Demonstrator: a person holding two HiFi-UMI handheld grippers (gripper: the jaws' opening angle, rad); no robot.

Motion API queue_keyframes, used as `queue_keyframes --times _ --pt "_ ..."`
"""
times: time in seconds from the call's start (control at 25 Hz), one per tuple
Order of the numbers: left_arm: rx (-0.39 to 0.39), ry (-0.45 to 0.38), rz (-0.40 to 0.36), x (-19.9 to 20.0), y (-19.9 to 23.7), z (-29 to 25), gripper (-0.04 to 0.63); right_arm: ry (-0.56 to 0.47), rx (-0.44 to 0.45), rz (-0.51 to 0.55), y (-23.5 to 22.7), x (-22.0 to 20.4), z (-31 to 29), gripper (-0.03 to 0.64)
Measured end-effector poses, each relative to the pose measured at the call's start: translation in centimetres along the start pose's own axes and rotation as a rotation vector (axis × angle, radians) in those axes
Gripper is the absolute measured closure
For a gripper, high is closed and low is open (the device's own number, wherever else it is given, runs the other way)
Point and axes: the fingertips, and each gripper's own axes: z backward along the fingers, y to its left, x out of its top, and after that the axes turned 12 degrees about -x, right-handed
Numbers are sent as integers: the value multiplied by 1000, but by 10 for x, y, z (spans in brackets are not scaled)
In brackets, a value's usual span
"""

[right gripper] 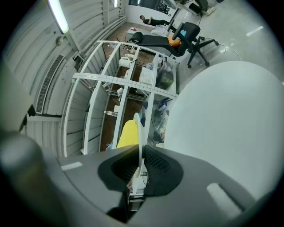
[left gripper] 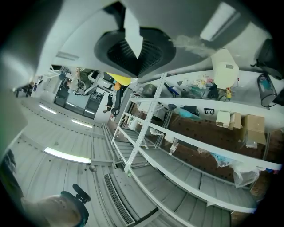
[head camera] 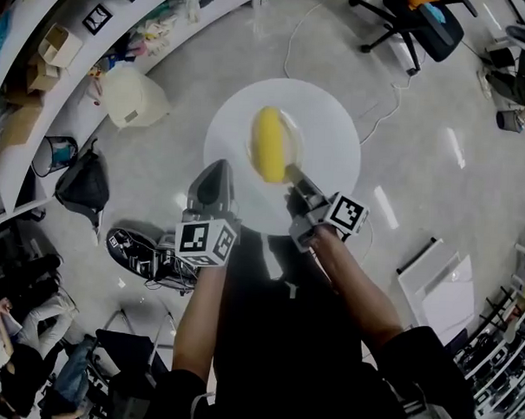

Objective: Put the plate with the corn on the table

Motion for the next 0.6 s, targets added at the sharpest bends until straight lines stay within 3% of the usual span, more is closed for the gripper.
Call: queue_keyframes --times 0.6 --pt "-1 43 39 -33 48 -32 591 1 1 3 -17 6 -45 578"
